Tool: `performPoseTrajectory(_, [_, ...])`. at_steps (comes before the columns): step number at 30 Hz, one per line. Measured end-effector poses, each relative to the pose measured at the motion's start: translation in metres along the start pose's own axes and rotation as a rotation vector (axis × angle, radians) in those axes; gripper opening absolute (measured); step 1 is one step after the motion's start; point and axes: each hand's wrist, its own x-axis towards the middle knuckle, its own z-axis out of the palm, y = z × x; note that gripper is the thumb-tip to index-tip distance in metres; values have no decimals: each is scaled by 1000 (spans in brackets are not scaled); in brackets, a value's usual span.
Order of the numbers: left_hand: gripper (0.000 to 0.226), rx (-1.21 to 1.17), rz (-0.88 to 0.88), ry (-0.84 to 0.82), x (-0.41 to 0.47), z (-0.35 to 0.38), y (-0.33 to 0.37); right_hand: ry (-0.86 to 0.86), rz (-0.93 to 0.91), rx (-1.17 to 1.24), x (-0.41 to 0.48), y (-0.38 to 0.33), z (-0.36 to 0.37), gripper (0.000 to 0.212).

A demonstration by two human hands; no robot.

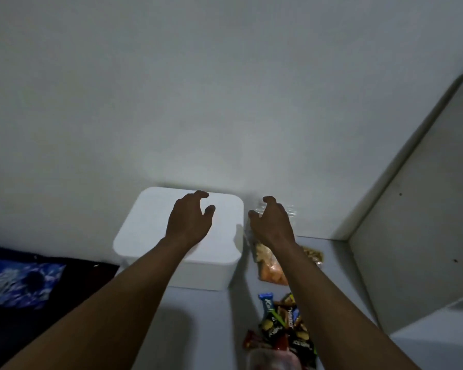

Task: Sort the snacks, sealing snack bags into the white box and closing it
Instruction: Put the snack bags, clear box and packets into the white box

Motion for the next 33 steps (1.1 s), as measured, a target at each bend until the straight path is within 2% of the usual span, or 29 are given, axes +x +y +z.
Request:
performPoseTrajectory(5, [51,78,-53,-29,6,-28,-71,-60,39,-59,-15,-19,52,65])
performPoseTrajectory(12, [93,298,-270,-190,15,-45,-138,-131,169,-75,-19,-10,99,79])
performPoseTrajectory(15, [111,187,-386,-249,19,-44,-159,-99,192,-39,-17,-8,103,88])
performPoseTrajectory(17, [118,100,-408,-231,21,-41,-167,-70,225,-40,-14,-10,102,79])
performPoseTrajectory(20, [115,49,-388,-169,20,-40,-168,-44,243,-26,-10,-9,103,65])
performPoseTrajectory(31, [113,-137,-353,-45,16,-40,-168,56,243,67,-23,-13,104,69])
performPoseTrajectory(33, [112,-148,-328,-18,16,-42,-166,79,222,60,-25,-15,103,75])
